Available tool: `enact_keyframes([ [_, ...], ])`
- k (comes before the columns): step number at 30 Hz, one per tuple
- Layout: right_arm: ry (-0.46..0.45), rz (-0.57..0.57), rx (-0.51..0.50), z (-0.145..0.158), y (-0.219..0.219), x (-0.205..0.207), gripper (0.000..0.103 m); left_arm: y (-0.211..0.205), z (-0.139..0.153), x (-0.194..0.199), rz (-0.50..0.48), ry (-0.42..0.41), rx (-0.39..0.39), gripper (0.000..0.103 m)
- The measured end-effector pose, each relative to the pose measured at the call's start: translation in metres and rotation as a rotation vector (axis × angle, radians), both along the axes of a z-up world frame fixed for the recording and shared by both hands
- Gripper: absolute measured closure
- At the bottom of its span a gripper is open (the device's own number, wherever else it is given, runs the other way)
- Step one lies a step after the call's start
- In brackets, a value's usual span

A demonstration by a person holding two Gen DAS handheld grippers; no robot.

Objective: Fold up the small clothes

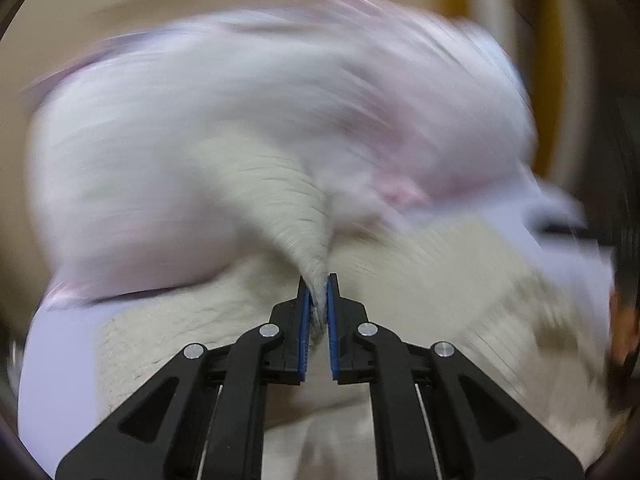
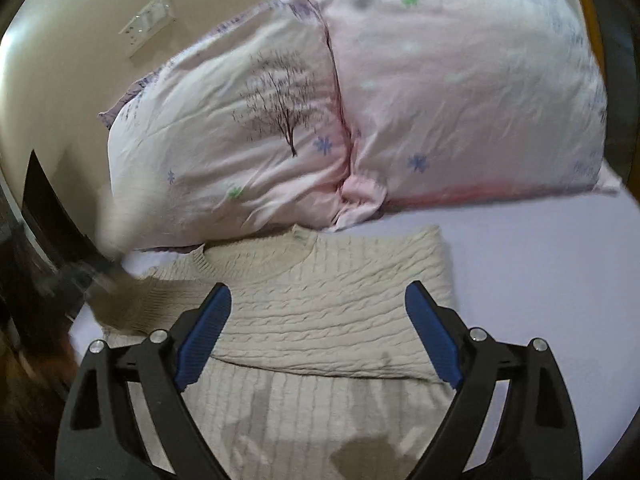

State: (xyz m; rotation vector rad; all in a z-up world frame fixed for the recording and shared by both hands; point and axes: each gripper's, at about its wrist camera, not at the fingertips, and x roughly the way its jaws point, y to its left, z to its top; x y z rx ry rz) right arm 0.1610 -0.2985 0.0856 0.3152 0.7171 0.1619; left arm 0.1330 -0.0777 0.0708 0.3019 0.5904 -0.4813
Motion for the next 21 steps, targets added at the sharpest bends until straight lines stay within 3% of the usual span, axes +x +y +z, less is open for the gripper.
enact_keyframes([
  [2, 0.05, -0.007, 0.04, -0.008, -0.008, 0.007, 0.014, -0.033, -0.019, -0.008, -0.068, 0.026, 0.069, 0.095],
  [5, 0.107, -0.015, 0.113, -0.017, -0.024, 0.014, 0.021, -0.02, -0.016, -0.024, -0.07, 0.039, 0.016, 0.091],
  [6, 0.123, -0.021, 0.128, -0.02, -0.027, 0.017, 0.026, 0.0, -0.009, -0.028, -0.039, 0.042, -0.024, 0.087],
  [8, 0.166, -0.047, 0.139, -0.028, -0.031, 0.026, 0.034, 0.047, 0.001, -0.039, 0.056, 0.056, -0.102, 0.058],
  [12, 0.269, -0.12, 0.101, -0.048, -0.028, 0.04, 0.047, 0.139, -0.002, -0.058, 0.236, 0.13, -0.175, 0.053],
  [14, 0.282, -0.162, 0.081, -0.056, -0.027, 0.041, 0.049, 0.171, -0.008, -0.067, 0.307, 0.178, -0.212, 0.047],
  [17, 0.284, -0.091, 0.049, -0.066, -0.015, 0.048, 0.095, 0.205, -0.025, -0.083, 0.373, 0.255, -0.271, 0.041],
  [21, 0.174, -0.208, 0.028, -0.046, -0.034, 0.046, 0.095, 0.215, -0.044, -0.097, 0.36, 0.33, -0.322, 0.037],
])
